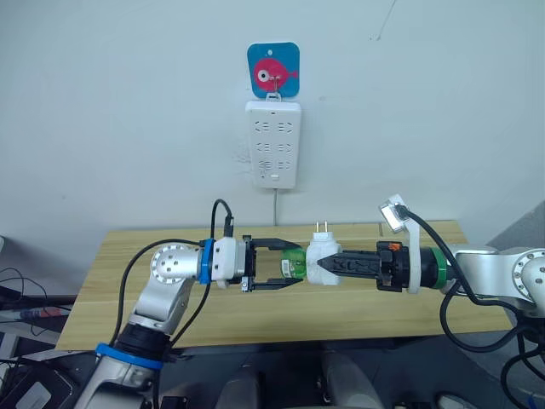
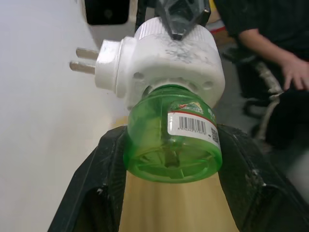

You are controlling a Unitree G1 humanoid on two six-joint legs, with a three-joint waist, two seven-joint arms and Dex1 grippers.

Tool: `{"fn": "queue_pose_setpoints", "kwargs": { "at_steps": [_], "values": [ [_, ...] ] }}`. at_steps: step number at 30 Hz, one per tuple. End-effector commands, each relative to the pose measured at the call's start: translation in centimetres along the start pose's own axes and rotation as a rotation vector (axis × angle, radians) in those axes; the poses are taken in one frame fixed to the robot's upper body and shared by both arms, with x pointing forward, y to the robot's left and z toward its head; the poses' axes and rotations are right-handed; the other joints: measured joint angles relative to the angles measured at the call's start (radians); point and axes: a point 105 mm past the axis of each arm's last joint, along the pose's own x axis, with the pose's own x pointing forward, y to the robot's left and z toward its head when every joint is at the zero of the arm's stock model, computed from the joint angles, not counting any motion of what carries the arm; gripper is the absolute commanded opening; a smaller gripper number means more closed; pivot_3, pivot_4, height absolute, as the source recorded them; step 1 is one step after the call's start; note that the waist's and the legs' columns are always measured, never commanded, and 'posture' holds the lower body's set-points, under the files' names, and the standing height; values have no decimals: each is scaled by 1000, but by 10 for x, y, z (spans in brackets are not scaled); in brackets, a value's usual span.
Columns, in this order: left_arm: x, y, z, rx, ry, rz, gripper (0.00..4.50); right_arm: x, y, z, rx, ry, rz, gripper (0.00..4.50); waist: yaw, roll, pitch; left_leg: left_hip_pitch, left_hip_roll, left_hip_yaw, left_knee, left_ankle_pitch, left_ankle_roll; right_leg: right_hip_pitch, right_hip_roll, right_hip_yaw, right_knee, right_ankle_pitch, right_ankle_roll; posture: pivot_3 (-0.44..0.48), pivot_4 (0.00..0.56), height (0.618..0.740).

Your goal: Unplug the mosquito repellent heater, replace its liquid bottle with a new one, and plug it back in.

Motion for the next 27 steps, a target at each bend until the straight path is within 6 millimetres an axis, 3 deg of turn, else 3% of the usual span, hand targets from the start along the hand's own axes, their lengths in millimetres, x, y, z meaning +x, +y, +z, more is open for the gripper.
{"fn": "queue_pose_setpoints", "kwargs": {
  "at_steps": [1, 5, 11, 18, 22, 27],
  "values": [
    [-17, -5, 7, -452, 101, -131, 2316, -4, 11, 3, -44, 11, 26, 2961, -3, 0, 0, 0, 0, 0, 0, 0, 0, 0, 0, 0, 0, 0, 0, -138, 138, 733],
    [-22, 10, 23, -658, 78, -131, 2316, -4, 12, 0, -48, 30, 30, 2961, -7, 0, 0, 1, 0, -2, 0, 0, 0, 0, 2, -2, 0, -1, 1, -137, 139, 733],
    [-16, 19, 11, -529, 87, -74, 2316, -3, 13, -1, -44, 20, 39, 2961, -4, 0, 0, 0, 0, -1, -1, 0, 0, 0, 1, -1, 0, 0, 0, -142, 139, 733],
    [-8, 20, 2, -321, 90, -34, 4500, -3, 12, 0, -38, 9, 31, 2961, 4, 0, 0, 0, 0, 0, -1, 0, 0, 0, 0, 1, -1, 0, 0, -142, 136, 733],
    [-16, 15, -7, -215, 116, -17, 4500, -3, 11, 1, -37, 4, 25, 2961, 3, 0, 0, 0, 0, 1, -1, 0, 0, 0, 0, 1, -1, 0, -1, -142, 136, 733],
    [-18, 10, -9, 172, 59, 71, 4500, -4, 9, 2, -33, -6, 18, 2961, 7, 0, 0, 1, 1, 1, -1, 0, 0, -1, -4, 1, -1, 0, -1, -146, 132, 733]
  ]
}}
